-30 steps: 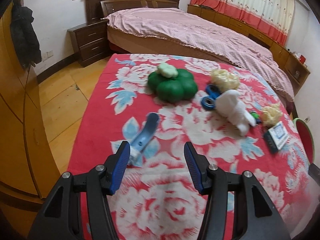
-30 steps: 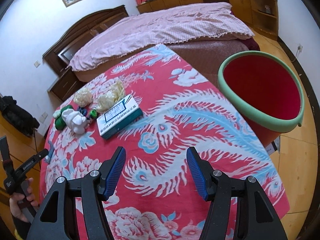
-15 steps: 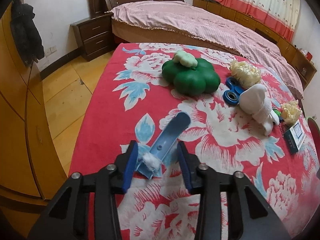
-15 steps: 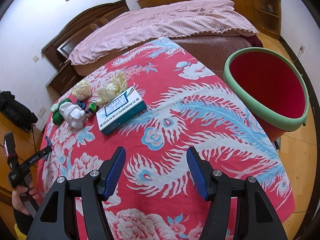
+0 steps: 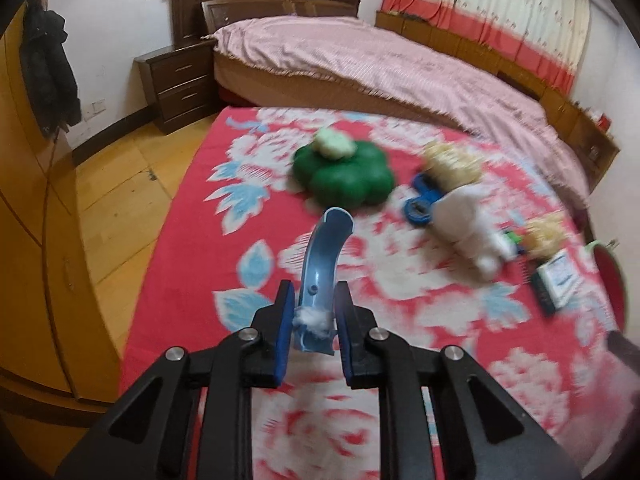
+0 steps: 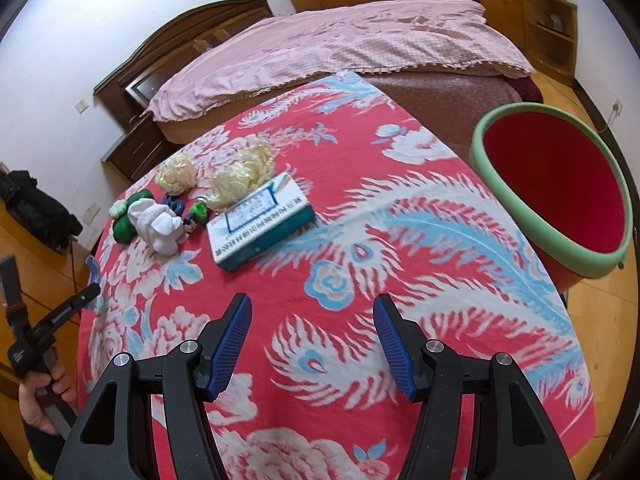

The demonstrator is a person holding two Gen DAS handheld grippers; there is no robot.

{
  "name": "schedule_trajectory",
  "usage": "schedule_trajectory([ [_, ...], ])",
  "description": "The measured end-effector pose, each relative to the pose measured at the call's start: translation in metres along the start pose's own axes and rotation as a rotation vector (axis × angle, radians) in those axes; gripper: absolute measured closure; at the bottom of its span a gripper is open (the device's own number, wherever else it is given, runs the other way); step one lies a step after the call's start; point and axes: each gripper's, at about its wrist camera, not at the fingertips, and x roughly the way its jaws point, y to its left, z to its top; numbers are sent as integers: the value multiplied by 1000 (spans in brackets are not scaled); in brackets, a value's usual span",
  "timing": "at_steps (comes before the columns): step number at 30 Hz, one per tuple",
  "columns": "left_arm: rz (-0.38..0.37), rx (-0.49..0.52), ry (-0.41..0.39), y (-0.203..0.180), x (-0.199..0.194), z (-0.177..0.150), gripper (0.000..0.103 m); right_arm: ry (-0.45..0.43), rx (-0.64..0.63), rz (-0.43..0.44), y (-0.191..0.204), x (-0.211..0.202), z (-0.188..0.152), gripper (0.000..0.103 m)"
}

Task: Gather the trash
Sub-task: 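Grasp the blue curved plastic piece with the left gripper, then grasp the white medicine box with the right gripper while the left holds the blue piece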

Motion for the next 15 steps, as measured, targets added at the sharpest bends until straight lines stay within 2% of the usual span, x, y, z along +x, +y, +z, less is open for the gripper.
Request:
schedule_trajectory([
  [7,-132,-34,8,-39,-11,-7,83,30,-20,25,23,21,15,38],
  [11,-157,-49,8,-55,-10,-9,83,57,-13,51,35,37,23,27],
  [15,-170,-60,16,-60,-8,-12,83,53,-54,21,50,52,28,27],
])
